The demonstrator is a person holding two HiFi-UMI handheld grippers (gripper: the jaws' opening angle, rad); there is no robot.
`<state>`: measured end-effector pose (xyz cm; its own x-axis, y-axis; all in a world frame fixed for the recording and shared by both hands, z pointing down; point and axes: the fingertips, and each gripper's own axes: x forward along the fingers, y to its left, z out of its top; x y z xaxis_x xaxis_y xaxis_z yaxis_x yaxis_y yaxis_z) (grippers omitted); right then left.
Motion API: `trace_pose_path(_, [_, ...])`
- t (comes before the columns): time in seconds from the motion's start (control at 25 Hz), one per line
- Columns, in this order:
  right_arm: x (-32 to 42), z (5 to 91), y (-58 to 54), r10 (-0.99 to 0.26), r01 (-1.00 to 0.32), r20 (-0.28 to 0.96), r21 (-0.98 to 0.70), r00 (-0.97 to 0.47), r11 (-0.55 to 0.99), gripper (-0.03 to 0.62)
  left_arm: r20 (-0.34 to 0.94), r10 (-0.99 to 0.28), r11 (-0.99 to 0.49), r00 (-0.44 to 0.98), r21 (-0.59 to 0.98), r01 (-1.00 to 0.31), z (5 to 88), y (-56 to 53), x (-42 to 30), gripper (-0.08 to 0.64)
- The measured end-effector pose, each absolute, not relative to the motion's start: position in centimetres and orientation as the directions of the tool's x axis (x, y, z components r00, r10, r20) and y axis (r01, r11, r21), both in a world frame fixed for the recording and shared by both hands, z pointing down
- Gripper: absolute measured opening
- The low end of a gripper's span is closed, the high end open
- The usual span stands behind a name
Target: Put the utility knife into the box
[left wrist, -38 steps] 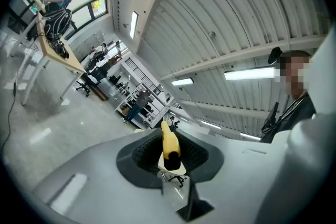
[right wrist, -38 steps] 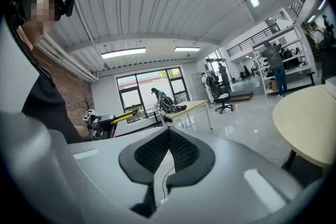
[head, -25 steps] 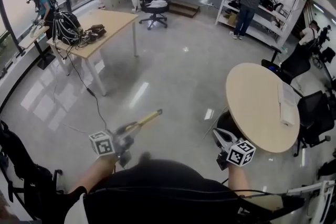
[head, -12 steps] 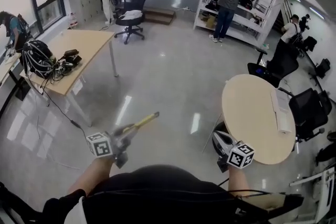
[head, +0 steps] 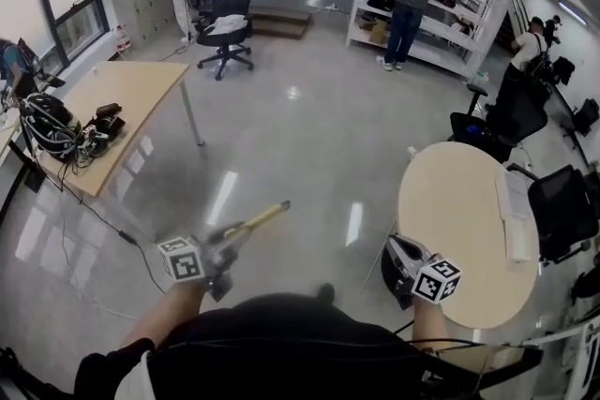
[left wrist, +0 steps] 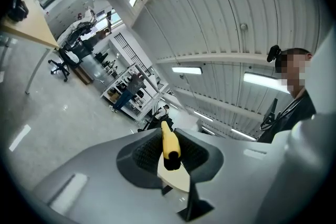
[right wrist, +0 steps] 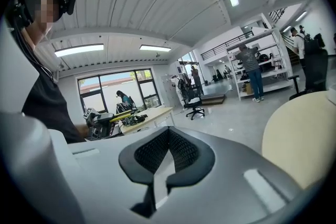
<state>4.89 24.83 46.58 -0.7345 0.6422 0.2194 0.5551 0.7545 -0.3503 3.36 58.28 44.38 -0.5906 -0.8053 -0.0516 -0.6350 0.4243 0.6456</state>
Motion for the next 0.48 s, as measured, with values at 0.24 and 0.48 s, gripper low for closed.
trace_pose_path(0.24, [-7.4,46.1,17.7,0.703,0.615,0.183,-0.369,-0.687,0.697,0.014,-0.041,-0.744,0.475,-0.667,0.67,-0.571,43.0,50.7,-7.2,0.069])
trace_pose_path(0.48, [-16.1,45.1,8.1,0.681,0.602,0.154,-0.356,-0.716,0.715,0.014,-0.059,-0.766,0.467,-0.64,0.634,-0.617,40.1,41.0,-16.5,0.069])
